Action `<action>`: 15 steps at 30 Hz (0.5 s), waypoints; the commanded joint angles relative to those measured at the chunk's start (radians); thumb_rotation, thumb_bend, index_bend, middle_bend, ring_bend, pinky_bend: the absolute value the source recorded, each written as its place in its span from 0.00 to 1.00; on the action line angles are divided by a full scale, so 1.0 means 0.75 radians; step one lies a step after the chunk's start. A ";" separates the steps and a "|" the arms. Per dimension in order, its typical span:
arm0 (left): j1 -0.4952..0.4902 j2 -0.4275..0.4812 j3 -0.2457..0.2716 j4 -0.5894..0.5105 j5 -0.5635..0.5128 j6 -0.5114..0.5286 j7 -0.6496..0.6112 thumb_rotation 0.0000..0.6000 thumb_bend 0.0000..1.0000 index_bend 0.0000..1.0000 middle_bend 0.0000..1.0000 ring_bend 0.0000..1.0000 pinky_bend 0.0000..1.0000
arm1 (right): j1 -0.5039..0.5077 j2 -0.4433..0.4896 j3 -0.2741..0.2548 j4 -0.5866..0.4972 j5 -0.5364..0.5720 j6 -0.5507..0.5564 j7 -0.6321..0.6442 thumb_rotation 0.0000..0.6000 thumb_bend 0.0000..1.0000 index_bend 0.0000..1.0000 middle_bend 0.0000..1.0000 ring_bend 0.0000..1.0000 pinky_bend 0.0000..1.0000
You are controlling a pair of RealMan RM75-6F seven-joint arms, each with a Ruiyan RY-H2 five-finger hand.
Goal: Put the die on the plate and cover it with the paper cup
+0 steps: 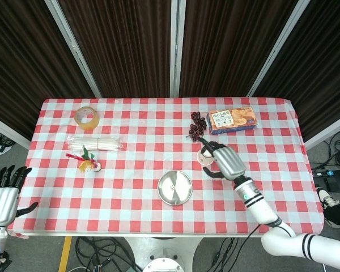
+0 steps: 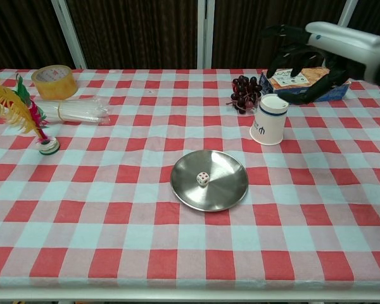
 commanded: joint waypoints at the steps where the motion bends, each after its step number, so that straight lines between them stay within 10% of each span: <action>1: -0.003 0.002 0.000 -0.005 0.004 -0.001 0.006 1.00 0.00 0.14 0.13 0.02 0.02 | -0.025 0.083 0.037 0.048 0.170 -0.158 0.140 1.00 0.17 0.06 0.16 0.00 0.07; 15: -0.003 0.021 -0.004 -0.048 -0.011 -0.005 0.043 1.00 0.00 0.14 0.13 0.02 0.02 | 0.124 -0.179 0.103 0.524 0.233 -0.523 0.421 1.00 0.10 0.04 0.13 0.00 0.05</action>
